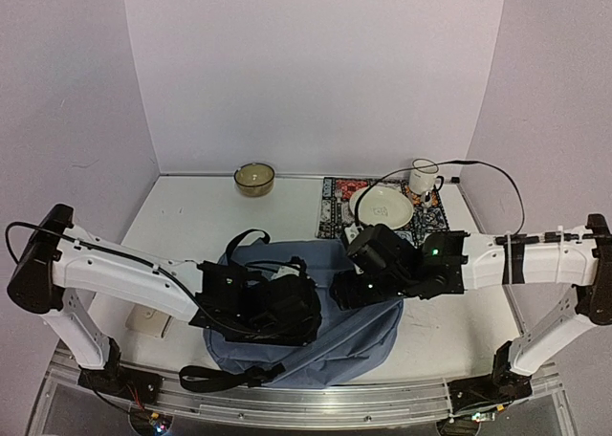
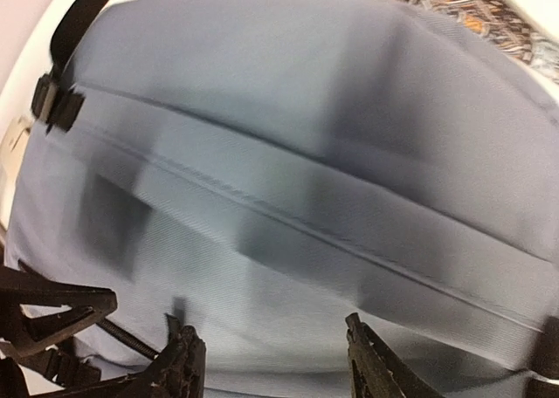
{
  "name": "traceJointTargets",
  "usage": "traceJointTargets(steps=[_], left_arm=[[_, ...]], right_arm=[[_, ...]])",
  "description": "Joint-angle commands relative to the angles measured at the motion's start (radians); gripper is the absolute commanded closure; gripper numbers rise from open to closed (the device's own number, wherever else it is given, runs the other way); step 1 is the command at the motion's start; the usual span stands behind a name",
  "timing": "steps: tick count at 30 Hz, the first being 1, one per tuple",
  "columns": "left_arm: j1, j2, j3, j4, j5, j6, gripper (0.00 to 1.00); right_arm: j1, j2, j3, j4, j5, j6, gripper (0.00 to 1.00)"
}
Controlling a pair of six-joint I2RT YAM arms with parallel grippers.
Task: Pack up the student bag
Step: Grab the pocket on the back of the student bag.
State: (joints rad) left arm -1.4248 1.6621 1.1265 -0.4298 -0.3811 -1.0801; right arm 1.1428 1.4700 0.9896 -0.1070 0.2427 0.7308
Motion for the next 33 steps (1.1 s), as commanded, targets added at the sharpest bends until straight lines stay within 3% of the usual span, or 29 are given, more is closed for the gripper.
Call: traceJointTargets(steps=[1, 11, 22, 33], left_arm=[[-0.001, 0.105, 0.130, -0.106, -0.034, 0.042, 0.43], [0.000, 0.259, 0.247, -0.230, -0.028, 0.041, 0.57], [-0.001, 0.325, 0.257, -0.265, -0.007, 0.036, 1.00], [-0.001, 0.109, 0.171, -0.264, -0.088, 0.006, 1.00]], right_arm=[[-0.007, -0.063, -0.043, -0.076, 0.115, 0.053, 0.42], [-0.007, -0.184, -0.092, -0.108, 0.201, 0.093, 0.41], [-0.006, -0.164, -0.099, -0.111, 0.190, 0.097, 0.36], [-0.041, -0.027, -0.077, -0.112, 0.180, 0.073, 0.23]])
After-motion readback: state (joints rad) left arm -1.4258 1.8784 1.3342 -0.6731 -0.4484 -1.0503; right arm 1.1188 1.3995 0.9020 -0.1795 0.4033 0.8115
